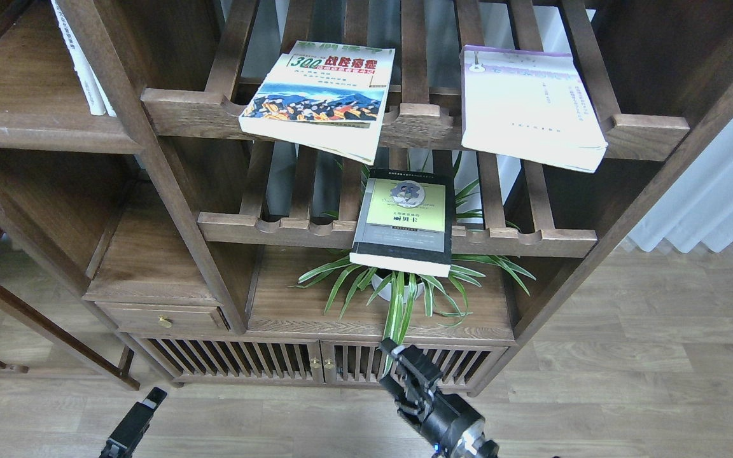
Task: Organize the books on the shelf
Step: 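Raise the right gripper toward the green book on the middle shelf, then grasp the bottom edge of the green book with the right gripper, then pull the green book down off the shelf with the right gripper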
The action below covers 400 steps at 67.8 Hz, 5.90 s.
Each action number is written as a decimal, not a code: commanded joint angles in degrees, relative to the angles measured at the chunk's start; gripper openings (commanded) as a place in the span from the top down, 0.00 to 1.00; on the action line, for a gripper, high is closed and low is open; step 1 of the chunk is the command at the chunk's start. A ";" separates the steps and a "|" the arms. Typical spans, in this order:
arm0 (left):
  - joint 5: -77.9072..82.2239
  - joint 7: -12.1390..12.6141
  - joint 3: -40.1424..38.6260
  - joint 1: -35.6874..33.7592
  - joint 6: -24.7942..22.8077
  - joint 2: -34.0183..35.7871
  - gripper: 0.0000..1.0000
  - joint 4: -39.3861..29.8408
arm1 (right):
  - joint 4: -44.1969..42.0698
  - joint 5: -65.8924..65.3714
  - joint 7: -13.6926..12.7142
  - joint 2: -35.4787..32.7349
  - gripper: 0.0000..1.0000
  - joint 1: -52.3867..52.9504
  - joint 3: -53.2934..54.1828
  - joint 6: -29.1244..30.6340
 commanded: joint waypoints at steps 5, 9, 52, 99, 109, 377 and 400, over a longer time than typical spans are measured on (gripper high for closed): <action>0.01 0.33 -0.88 0.08 0.00 -0.32 0.00 0.04 | -0.20 -0.60 0.00 0.00 0.00 -0.01 -0.24 0.60; 0.01 0.24 -1.32 -0.01 0.00 -0.58 0.00 0.13 | -0.55 -0.95 -0.08 0.00 0.00 -0.01 -0.24 1.31; 0.36 -0.20 -6.60 -0.80 0.00 -5.68 0.00 2.77 | -12.86 -12.29 -0.70 0.00 0.00 3.95 -12.11 8.04; 0.89 0.94 -4.14 -0.71 0.00 -6.12 0.00 7.16 | -12.95 -12.12 -0.17 0.00 0.00 7.46 -11.76 8.04; 0.10 0.07 -5.45 -0.36 0.00 -5.33 0.00 7.69 | -13.30 -11.76 2.11 0.00 0.00 8.25 -8.77 8.04; -6.41 0.86 3.16 -5.11 0.00 -1.81 0.00 13.32 | -5.39 -10.80 -2.19 0.00 0.90 -7.57 -7.98 8.04; -5.35 13.07 8.52 -6.08 0.00 -2.60 0.00 10.33 | -8.38 -10.80 -7.20 0.00 0.90 -4.93 -9.56 8.04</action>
